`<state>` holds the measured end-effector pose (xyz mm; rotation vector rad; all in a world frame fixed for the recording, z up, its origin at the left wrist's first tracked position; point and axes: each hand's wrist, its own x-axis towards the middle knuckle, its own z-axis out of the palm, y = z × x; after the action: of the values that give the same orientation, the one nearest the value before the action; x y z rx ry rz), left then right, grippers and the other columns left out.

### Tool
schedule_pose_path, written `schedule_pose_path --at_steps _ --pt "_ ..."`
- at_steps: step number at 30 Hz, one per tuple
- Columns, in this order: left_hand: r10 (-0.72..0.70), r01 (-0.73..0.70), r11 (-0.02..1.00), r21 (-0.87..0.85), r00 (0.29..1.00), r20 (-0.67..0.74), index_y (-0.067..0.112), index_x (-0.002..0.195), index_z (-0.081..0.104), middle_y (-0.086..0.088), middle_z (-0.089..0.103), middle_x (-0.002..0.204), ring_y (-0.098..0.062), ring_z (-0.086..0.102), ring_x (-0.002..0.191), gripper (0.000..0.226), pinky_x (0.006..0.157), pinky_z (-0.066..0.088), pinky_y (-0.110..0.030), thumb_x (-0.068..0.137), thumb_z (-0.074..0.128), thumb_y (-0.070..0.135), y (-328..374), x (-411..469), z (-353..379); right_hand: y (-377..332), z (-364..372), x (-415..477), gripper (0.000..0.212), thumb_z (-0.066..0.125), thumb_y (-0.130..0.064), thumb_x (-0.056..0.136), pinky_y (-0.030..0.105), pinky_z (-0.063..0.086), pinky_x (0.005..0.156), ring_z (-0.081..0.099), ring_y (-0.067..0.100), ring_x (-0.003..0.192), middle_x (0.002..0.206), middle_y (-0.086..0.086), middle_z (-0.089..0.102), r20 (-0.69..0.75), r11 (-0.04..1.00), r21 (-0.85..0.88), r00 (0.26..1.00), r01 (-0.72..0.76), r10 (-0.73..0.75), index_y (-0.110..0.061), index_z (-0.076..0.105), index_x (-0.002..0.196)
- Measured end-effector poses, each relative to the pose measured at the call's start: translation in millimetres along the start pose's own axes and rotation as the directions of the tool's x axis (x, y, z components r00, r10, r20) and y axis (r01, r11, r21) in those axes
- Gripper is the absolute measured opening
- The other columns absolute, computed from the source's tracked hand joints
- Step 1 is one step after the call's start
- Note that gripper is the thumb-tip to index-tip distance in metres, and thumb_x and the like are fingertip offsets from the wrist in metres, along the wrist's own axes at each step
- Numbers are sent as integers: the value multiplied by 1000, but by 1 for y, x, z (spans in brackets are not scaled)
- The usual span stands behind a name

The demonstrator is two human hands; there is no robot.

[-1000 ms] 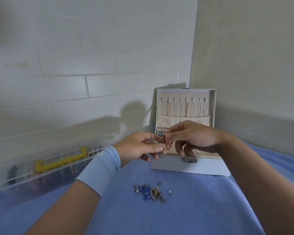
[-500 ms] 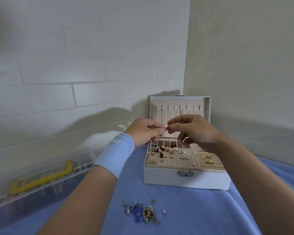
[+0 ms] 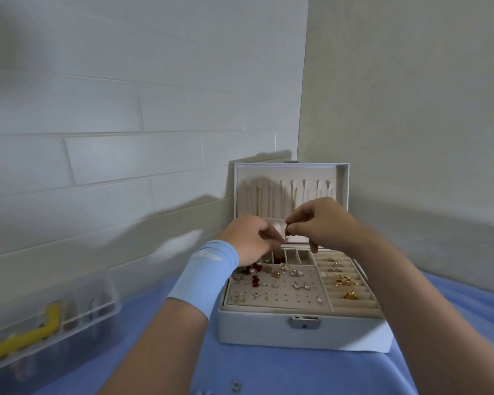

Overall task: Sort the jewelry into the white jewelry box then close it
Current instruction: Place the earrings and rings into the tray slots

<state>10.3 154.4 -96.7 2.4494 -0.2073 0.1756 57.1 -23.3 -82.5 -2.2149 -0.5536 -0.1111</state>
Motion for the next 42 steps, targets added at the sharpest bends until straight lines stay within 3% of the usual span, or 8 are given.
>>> schedule_pose_path --at_steps 10,16,21,27,32,37,39,42 --pt "-55 -14 936 352 981 185 36 117 71 3 63 131 -18 61 110 32 83 41 -22 102 49 19 3 0 2 7 14 8 7 76 -12 85 26 58 60 65 15 57 81 -7 76 47 998 -61 999 1 2 -18 80 85" --pt "8 -20 958 285 999 40 29 105 71 4 68 119 -14 62 98 28 81 43 -23 99 49 13 3 -2 -5 7 28 8 12 74 -19 88 25 56 79 67 8 82 84 -9 75 184 948 -319 982 19 42 -26 82 91" --pt "-10 -11 953 304 998 68 30 116 70 3 64 128 -19 63 107 31 89 49 -28 99 50 14 0 -3 0 11 30 9 18 76 -31 87 21 47 71 59 0 76 81 -19 64 183 936 -348 983 62 3 -25 79 104" --pt "-26 -38 940 339 983 183 38 125 66 5 62 135 -19 61 113 38 89 47 -25 100 47 16 4 -7 3 18 15 11 16 64 -18 96 36 56 91 67 12 92 92 -10 73 70 942 -334 995 -38 65 -22 79 96" --pt "-37 -42 926 376 979 199 33 129 65 1 62 135 -22 60 116 38 97 48 -29 100 48 16 9 -9 2 18 25 10 12 73 -27 87 38 61 82 69 14 77 79 -2 74 98 907 -419 992 -35 84 -19 79 79" --pt "-31 -22 939 342 988 150 29 128 65 4 61 135 -18 57 121 33 91 40 -21 99 52 18 5 -7 0 16 20 10 41 70 -51 87 37 60 73 66 16 67 71 5 72 81 877 -476 989 -69 122 -11 76 75" --pt "-42 -8 941 338 989 140 29 128 65 3 60 135 -18 57 120 32 90 41 -22 99 53 20 4 -6 1 15 23 9 54 69 -62 82 32 53 63 57 14 57 57 -2 61 56 856 -511 990 -81 127 -14 65 61" --pt "-40 -9 945 328 989 143 29 124 67 3 61 135 -18 57 120 31 90 41 -23 99 53 20 5 -6 2 12 34 7 52 67 -58 86 29 42 58 48 14 55 58 -3 50 60 819 -567 988 -85 145 -17 53 58"
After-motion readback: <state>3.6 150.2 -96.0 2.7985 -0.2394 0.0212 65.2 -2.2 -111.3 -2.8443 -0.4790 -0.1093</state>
